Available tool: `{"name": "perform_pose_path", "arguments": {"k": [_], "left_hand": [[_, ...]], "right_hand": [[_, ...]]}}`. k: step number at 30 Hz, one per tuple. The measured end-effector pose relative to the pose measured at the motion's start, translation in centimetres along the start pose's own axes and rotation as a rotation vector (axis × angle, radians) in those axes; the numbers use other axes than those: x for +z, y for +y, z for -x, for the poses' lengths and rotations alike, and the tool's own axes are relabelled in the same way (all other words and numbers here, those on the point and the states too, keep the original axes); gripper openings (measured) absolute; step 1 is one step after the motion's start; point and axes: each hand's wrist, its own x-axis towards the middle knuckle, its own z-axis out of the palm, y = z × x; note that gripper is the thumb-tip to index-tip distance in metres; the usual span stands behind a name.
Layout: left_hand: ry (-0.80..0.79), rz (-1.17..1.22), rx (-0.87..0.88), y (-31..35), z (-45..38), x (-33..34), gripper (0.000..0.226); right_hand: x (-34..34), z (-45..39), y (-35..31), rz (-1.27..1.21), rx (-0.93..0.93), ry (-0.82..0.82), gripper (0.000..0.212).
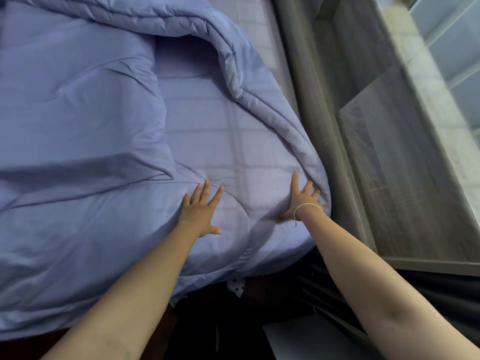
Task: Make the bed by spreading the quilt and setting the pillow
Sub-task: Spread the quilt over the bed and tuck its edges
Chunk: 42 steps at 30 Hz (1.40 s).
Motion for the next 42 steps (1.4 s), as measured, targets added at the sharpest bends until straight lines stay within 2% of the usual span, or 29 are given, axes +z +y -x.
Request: {"name": "perform_pose_path", "arguments": {"k": [2, 4, 5, 8, 11, 15, 20, 25, 31, 36, 42], "left_hand": [[-0.016, 0.012, 0.001, -0.7, 1.0, -0.6, 0.110], [-0.004, 0.011, -0.013, -1.7, 2.6, -0.5, 0.105], [0.015, 0.013, -0.037, -2.4, 3.6, -0.3, 0.102], [0.071, 0.103, -0.128, -5.5, 6.8, 0.2, 0.090], [0.132, 0.186, -0.221, -9.9, 10.3, 0.0, 0.081], [0.225, 0.227, -0.335, -16.2, 14.6, -0.3, 0.076], [0.334, 0.261, -0.428, -23.9, 19.8, -0.6, 0.075], [0.495, 0.235, -0.477, -33.7, 26.3, -0.9, 0.073], [0.576, 0.190, -0.635, -47.2, 35.6, 0.9, 0.072], [0.622, 0.170, -0.694, -55.5, 40.8, 0.5, 0.071], [0.663, 0.165, -0.672, -62.5, 41.3, -0.9, 0.067]], "right_hand": [[0.1, -0.9, -0.5, -0.127, 0.079, -0.019, 0.123], [0.3, -0.4, -1.2, -0.210, 0.198, 0.000, 0.096], [0.6, 0.1, -1.8, -0.146, 0.238, 0.022, 0.089], [2.0, 3.2, -4.3, -0.124, 0.163, 0.149, 0.074], [2.9, 6.3, -7.8, -0.038, -0.116, 0.314, 0.074], [4.2, 10.8, -14.9, 0.001, -0.383, 0.255, 0.070], [4.6, 16.3, -26.8, 0.032, -0.601, 0.299, 0.077], [5.0, 22.3, -40.6, 0.064, -0.765, 0.358, 0.080], [6.4, 29.7, -55.9, 0.028, -0.933, 0.419, 0.078], [7.5, 34.2, -65.4, 0.058, -1.010, 0.425, 0.076], [8.0, 36.3, -75.5, 0.052, -1.043, 0.447, 0.078]]}}
